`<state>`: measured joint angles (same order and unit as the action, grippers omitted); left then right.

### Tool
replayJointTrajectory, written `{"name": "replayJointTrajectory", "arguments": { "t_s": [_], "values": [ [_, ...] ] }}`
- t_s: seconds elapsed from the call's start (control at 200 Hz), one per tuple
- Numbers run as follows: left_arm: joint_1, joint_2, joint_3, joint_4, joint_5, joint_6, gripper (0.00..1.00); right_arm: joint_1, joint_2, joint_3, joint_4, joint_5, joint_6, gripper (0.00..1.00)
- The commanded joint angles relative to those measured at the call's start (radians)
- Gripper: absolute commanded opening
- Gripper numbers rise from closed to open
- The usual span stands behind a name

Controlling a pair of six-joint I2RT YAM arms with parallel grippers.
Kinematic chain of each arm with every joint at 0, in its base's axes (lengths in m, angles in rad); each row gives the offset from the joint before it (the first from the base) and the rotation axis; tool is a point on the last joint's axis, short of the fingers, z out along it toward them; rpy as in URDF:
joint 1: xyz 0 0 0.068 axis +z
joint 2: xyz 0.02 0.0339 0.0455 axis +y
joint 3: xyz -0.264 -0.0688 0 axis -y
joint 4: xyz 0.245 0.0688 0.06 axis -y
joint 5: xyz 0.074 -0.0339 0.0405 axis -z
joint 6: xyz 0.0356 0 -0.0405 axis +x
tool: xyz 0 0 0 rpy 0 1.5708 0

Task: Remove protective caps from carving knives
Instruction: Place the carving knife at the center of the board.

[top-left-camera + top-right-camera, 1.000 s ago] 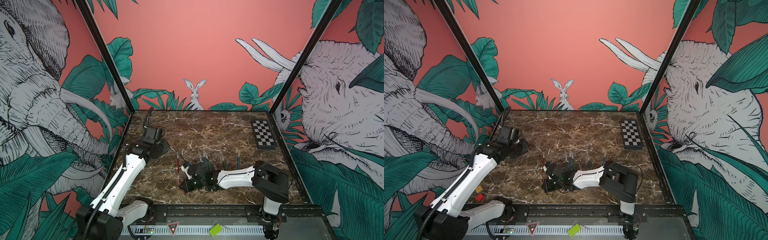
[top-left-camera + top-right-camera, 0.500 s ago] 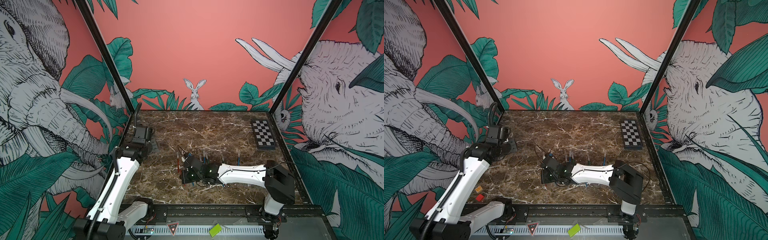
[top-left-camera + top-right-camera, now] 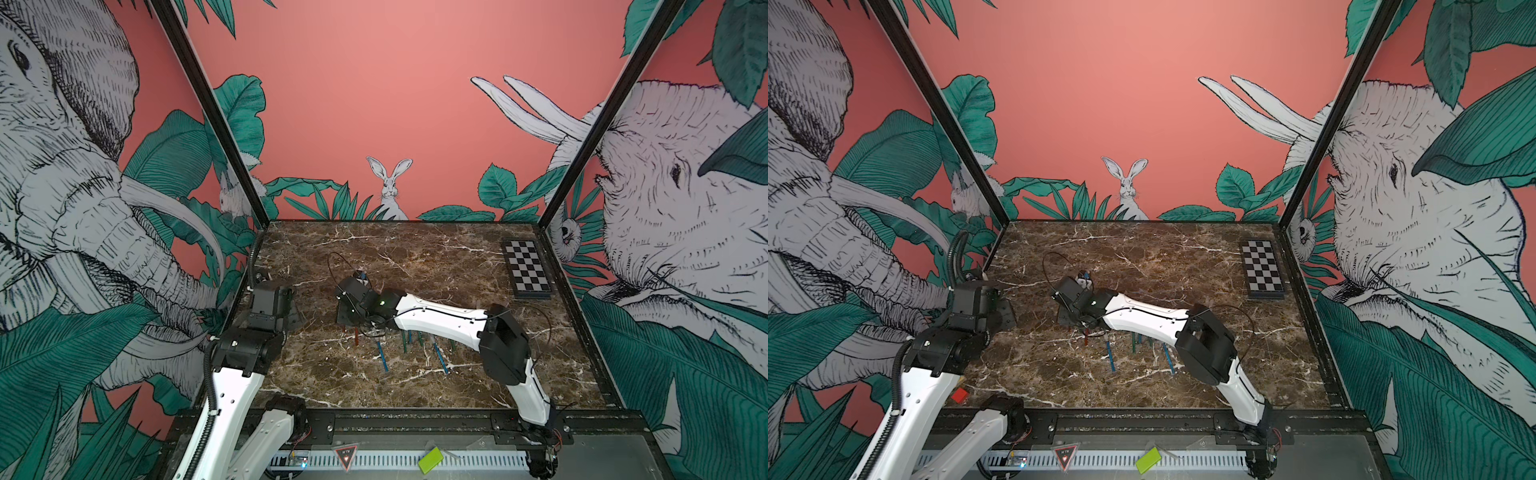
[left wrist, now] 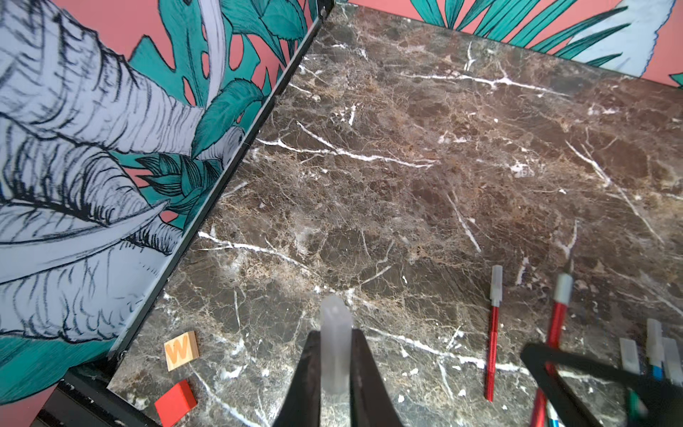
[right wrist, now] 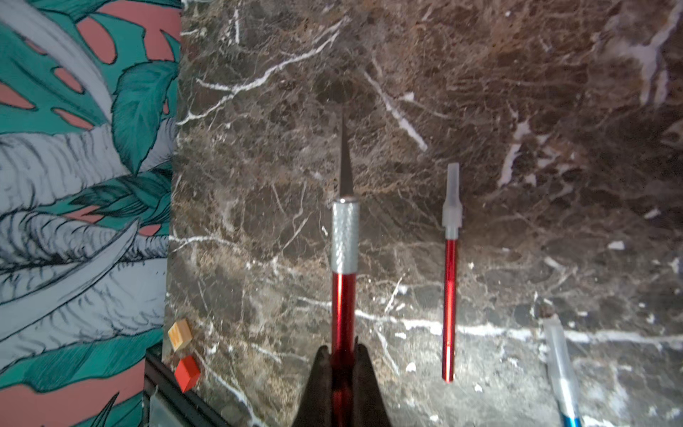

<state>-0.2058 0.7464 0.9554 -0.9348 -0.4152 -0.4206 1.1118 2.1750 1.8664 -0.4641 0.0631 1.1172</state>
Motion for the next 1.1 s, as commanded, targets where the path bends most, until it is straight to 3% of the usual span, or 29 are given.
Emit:
{"name": "replayJointTrajectory", "arguments": {
  "t_s": [0.0,0.415,1.09],
  "values": [
    [0.005,-0.006,-0.015,-0.001,-0.027,0.009,0.00,-0.017,0.071,0.110,-0.096,0.021,0.003,0.00],
    [0.004,-0.012,-0.021,0.011,-0.003,0.017,0.00,-0.044,0.342,0.455,-0.195,-0.051,-0.049,0.00],
    [-0.015,-0.014,-0.024,0.018,-0.003,0.027,0.00,-0.084,0.527,0.631,-0.187,-0.071,-0.051,0.00]
  ]
}}
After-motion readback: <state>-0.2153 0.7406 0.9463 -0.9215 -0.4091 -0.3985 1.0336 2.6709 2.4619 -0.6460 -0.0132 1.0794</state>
